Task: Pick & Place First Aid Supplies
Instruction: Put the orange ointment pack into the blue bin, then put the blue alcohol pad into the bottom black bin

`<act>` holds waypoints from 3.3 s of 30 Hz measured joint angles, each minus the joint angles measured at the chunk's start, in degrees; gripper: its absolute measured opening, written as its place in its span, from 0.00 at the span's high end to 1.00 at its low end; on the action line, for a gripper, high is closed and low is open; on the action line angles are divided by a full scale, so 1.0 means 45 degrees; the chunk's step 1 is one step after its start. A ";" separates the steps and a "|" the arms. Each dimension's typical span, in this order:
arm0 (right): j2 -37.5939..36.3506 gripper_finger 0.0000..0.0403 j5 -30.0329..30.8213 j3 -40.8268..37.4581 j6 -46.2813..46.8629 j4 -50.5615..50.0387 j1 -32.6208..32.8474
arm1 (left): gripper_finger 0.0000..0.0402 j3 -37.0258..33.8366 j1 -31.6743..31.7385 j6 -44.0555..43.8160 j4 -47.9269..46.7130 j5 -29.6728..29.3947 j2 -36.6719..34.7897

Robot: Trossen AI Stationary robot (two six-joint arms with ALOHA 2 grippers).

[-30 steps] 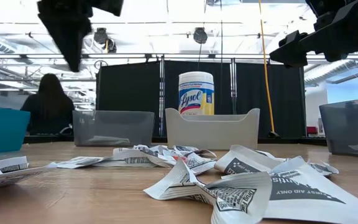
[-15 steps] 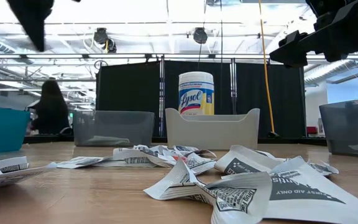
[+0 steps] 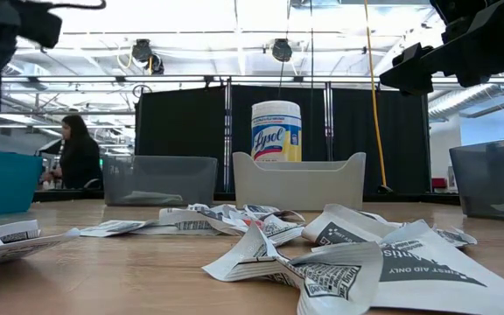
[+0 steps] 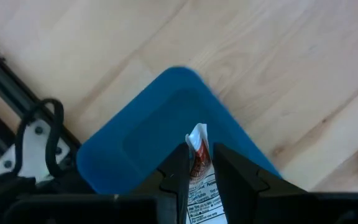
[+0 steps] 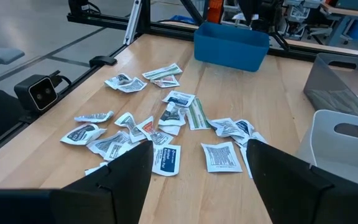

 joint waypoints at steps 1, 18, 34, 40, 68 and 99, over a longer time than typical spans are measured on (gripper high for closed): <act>0.0000 0.37 0.0000 0.0000 0.0000 -0.0001 0.0000 | 0.82 -0.0313 -0.0059 -0.0161 0.0191 0.0019 -0.0237; 0.0005 0.37 0.0001 0.0000 -0.0029 0.0001 0.0000 | 0.82 -0.2104 -0.0115 -0.0489 0.1593 -0.0114 -0.1399; 0.0005 0.37 0.0016 0.0000 -0.0010 0.0000 0.0000 | 0.53 -0.2513 0.0563 0.0328 0.2438 -0.0527 -0.1369; 0.0005 0.37 0.0010 0.0000 0.0087 -0.0004 0.0000 | 0.51 -0.2478 0.1132 0.0873 0.2438 0.0012 -0.1374; 0.0010 0.37 -0.0338 0.0079 -0.0773 0.1154 -0.0547 | 0.71 -0.1109 0.2392 1.6874 1.4413 -0.1863 -0.1185; 0.5133 0.37 -0.3625 0.3017 -0.0210 -0.0362 -0.3033 | 0.71 -0.1123 0.4678 1.7948 1.5395 -0.1039 0.0978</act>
